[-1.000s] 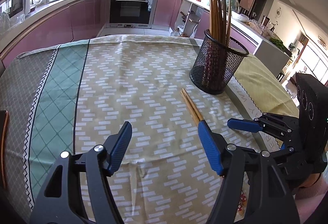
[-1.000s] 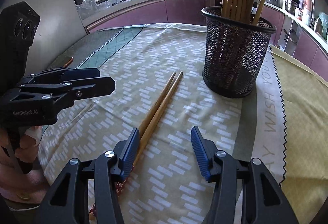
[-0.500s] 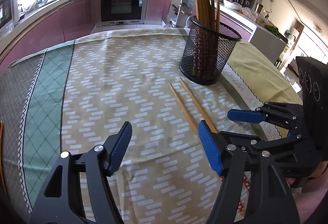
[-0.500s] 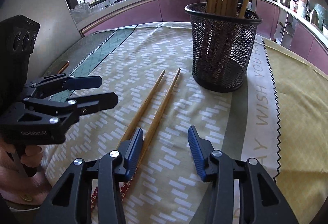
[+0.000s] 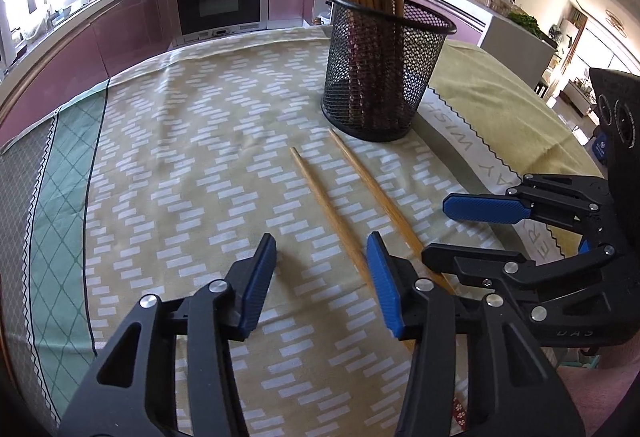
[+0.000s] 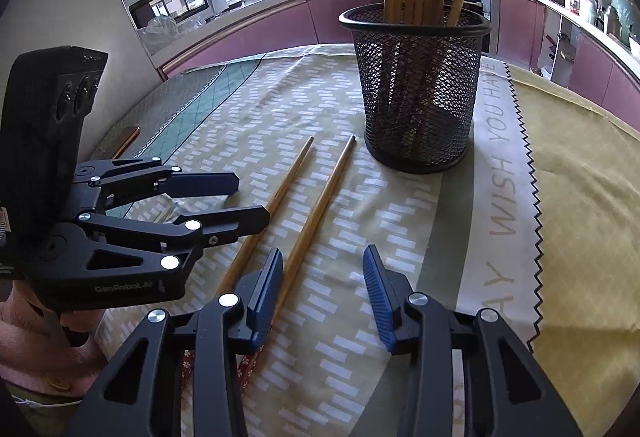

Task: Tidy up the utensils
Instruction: 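Move the open right gripper back over the last two chopsticks, then lower the right gripper onto a wooden chopstick and close it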

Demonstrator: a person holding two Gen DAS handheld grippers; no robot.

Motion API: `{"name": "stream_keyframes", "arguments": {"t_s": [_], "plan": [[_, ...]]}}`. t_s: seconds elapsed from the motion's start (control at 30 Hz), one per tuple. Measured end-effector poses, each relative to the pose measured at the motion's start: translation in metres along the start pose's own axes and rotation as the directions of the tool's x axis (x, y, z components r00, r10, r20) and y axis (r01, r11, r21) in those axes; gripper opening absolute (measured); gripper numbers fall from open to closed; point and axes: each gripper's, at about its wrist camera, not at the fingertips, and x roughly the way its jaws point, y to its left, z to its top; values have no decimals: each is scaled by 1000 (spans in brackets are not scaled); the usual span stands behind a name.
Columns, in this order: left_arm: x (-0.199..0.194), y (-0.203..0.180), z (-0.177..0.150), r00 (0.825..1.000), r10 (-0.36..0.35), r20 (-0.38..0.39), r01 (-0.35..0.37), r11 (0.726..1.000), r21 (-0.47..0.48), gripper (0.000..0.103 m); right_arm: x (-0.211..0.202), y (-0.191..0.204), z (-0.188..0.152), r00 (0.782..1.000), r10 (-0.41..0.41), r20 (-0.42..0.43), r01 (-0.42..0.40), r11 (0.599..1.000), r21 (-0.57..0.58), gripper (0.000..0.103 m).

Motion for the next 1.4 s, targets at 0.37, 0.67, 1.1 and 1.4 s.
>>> {"name": "stream_keyframes", "arguments": {"t_s": [0.37,0.67,1.1,1.4], "plan": [[3,-2,0,1000,29,3,-29,999,15,30,2,-1,5,1000,-9,4,9,1000,-7,40],[-1,3,-2,1000,20,18,-20,1000,-8,11,13,6,15,1000,-14,5,14,999,-29,28],[0,5,-5,1000,16,15,-16,999,-28,11,18,5,17,1000,12,4,-12,1000,-2,11],[-3,9,-5,1000,15,22,-13,998,-55,8,14,-6,14,998,64,15,-65,996,63,6]]}}
